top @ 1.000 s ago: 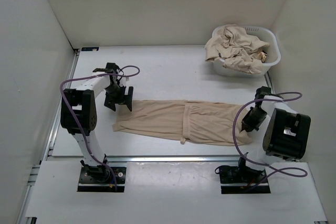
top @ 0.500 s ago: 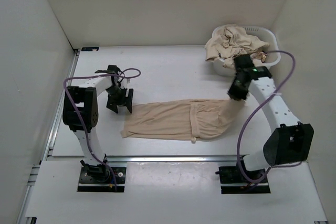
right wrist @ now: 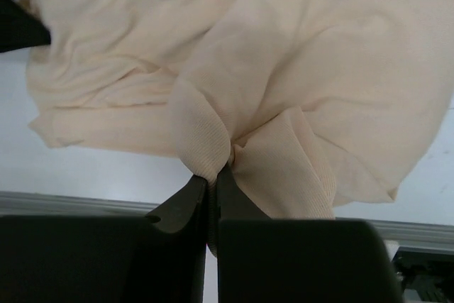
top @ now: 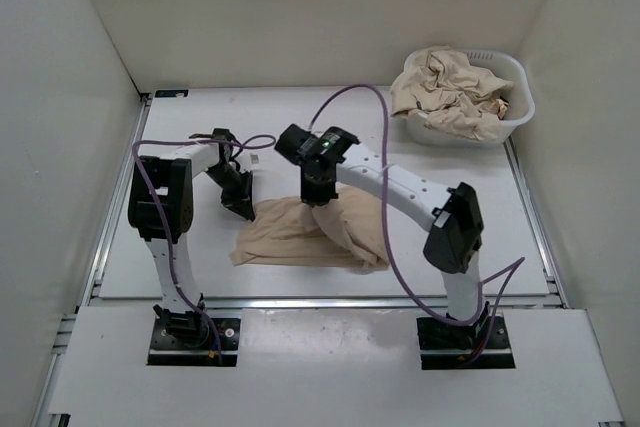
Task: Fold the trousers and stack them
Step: Fold the trousers
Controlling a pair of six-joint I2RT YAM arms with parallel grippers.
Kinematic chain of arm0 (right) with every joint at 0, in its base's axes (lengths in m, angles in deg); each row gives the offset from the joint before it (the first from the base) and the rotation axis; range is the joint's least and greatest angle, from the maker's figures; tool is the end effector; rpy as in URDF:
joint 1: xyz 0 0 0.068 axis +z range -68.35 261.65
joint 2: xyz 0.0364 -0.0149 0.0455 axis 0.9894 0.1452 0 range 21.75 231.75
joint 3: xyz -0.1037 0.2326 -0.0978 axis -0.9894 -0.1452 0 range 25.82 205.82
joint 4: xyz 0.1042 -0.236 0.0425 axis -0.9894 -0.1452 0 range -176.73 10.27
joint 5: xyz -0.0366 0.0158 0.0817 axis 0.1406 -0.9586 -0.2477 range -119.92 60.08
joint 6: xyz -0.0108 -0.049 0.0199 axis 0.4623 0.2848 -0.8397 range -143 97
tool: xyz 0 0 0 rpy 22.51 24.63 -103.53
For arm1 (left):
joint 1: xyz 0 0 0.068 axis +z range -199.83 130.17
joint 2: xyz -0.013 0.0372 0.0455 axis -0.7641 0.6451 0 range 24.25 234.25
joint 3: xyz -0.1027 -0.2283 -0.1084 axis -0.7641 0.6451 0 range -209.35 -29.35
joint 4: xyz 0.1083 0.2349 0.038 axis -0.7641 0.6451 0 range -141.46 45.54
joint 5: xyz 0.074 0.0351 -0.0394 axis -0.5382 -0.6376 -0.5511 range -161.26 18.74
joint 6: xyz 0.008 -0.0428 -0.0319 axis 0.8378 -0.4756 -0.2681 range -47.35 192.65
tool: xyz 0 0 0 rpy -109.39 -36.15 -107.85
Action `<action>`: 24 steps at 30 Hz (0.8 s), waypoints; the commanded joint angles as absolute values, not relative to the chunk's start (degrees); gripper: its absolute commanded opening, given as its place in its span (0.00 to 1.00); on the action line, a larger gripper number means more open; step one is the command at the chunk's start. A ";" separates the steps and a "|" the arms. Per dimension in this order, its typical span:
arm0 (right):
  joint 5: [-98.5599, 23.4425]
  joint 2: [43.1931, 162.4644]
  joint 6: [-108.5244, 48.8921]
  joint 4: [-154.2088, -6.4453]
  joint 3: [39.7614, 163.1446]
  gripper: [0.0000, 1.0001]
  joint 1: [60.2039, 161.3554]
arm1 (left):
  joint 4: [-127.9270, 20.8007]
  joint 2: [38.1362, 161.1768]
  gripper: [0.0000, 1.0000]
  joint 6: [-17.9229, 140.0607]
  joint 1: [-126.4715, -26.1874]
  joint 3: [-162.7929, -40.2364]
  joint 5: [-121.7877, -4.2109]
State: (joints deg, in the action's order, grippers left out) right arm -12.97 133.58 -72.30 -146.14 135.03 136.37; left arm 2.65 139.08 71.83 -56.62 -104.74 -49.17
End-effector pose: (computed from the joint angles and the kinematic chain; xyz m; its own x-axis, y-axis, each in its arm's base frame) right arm 0.2421 0.3240 0.3064 -0.8980 -0.0137 -0.4398 -0.0611 0.9937 0.0938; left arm 0.3475 -0.0549 0.1370 -0.9922 0.1048 0.0673 0.0722 0.9244 -0.3744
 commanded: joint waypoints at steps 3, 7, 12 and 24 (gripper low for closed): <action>-13.22 139.86 -73.36 -147.67 147.36 0.00 139.65 | 0.66 143.51 0.14 72.65 -57.21 -105.20 -48.50; -12.69 141.98 -75.55 -144.78 152.20 0.00 139.66 | 1.27 144.05 0.14 72.65 -57.21 -105.81 -47.27; -6.20 138.92 -79.51 -142.42 151.43 0.00 140.18 | 1.27 144.05 0.14 72.65 -57.21 -106.34 -47.79; -30.30 154.09 -72.76 -136.87 159.67 0.18 138.88 | 1.80 145.10 0.30 72.65 -55.47 -110.12 -53.32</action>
